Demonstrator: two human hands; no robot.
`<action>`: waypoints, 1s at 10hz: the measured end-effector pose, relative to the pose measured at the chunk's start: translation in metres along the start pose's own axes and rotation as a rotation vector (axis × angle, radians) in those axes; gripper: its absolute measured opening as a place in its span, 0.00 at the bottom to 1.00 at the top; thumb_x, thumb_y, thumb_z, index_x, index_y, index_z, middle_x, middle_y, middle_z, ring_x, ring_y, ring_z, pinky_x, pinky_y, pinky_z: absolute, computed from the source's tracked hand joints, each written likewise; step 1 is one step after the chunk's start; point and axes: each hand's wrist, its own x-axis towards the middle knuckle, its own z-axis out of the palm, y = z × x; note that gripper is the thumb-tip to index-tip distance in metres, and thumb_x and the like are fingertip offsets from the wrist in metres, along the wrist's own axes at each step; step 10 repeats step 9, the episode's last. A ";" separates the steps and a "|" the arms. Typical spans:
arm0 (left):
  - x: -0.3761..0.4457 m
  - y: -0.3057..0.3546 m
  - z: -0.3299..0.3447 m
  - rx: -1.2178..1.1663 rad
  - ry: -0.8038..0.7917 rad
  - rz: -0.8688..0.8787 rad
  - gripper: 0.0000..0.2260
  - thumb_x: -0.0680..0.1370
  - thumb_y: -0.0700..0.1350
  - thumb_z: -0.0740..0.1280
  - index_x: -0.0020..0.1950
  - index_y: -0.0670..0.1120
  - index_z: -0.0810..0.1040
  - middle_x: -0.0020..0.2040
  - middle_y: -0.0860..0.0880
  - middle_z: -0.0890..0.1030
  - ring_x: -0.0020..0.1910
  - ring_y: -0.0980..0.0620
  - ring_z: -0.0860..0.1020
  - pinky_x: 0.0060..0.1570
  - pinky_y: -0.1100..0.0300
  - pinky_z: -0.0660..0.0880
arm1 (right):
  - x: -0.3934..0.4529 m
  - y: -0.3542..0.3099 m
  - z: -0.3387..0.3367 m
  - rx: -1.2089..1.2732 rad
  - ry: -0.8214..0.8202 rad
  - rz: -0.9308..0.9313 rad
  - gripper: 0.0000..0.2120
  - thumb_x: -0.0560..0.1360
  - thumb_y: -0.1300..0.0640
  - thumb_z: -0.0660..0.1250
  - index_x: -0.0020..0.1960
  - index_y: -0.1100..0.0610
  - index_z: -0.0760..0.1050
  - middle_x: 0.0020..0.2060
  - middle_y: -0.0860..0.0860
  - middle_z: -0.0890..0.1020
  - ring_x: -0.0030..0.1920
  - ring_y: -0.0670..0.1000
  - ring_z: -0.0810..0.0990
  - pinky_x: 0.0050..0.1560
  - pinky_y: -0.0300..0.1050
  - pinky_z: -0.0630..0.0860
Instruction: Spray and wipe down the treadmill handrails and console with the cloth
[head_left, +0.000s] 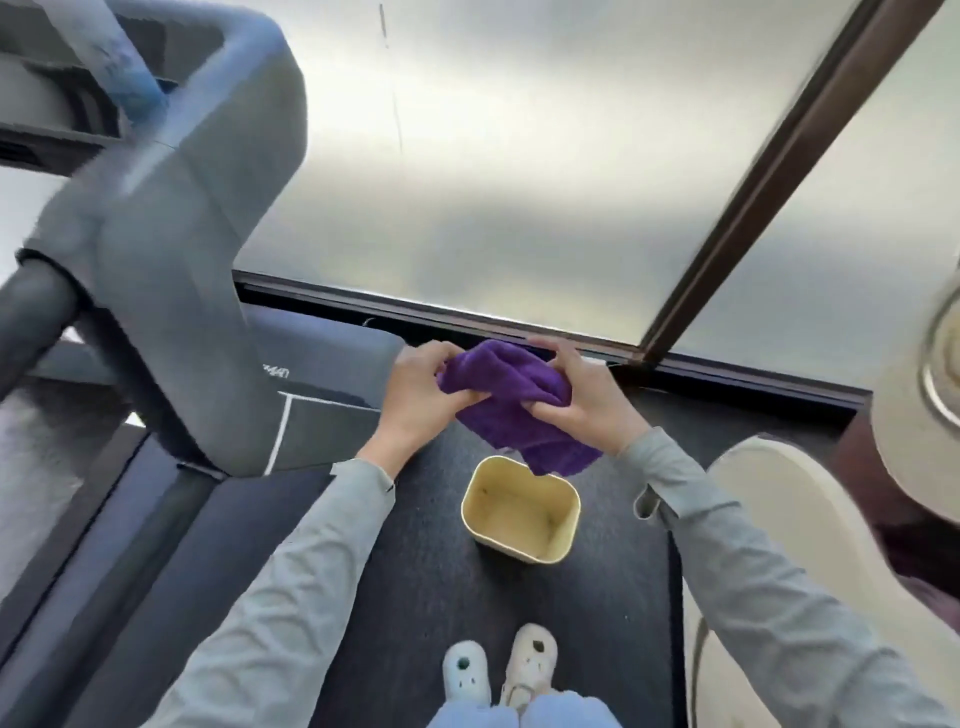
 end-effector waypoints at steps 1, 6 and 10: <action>0.010 -0.042 0.066 -0.036 -0.083 -0.131 0.10 0.69 0.39 0.77 0.46 0.44 0.79 0.41 0.47 0.81 0.37 0.51 0.78 0.43 0.54 0.77 | 0.001 0.076 0.020 -0.210 -0.135 0.310 0.16 0.74 0.53 0.72 0.57 0.61 0.75 0.50 0.58 0.83 0.51 0.57 0.80 0.45 0.43 0.68; 0.043 -0.216 0.243 0.364 -0.482 -0.376 0.18 0.74 0.45 0.71 0.63 0.46 0.77 0.60 0.43 0.76 0.62 0.42 0.72 0.58 0.50 0.72 | 0.020 0.279 0.136 -0.279 -0.106 0.666 0.18 0.77 0.58 0.66 0.66 0.59 0.70 0.61 0.58 0.74 0.64 0.59 0.72 0.62 0.51 0.70; 0.055 -0.185 0.239 0.556 -0.518 -0.224 0.18 0.81 0.48 0.59 0.71 0.49 0.70 0.66 0.45 0.72 0.66 0.43 0.68 0.63 0.51 0.66 | 0.019 0.274 0.136 -0.369 -0.117 0.654 0.17 0.81 0.53 0.61 0.68 0.53 0.71 0.68 0.51 0.71 0.69 0.54 0.67 0.66 0.49 0.65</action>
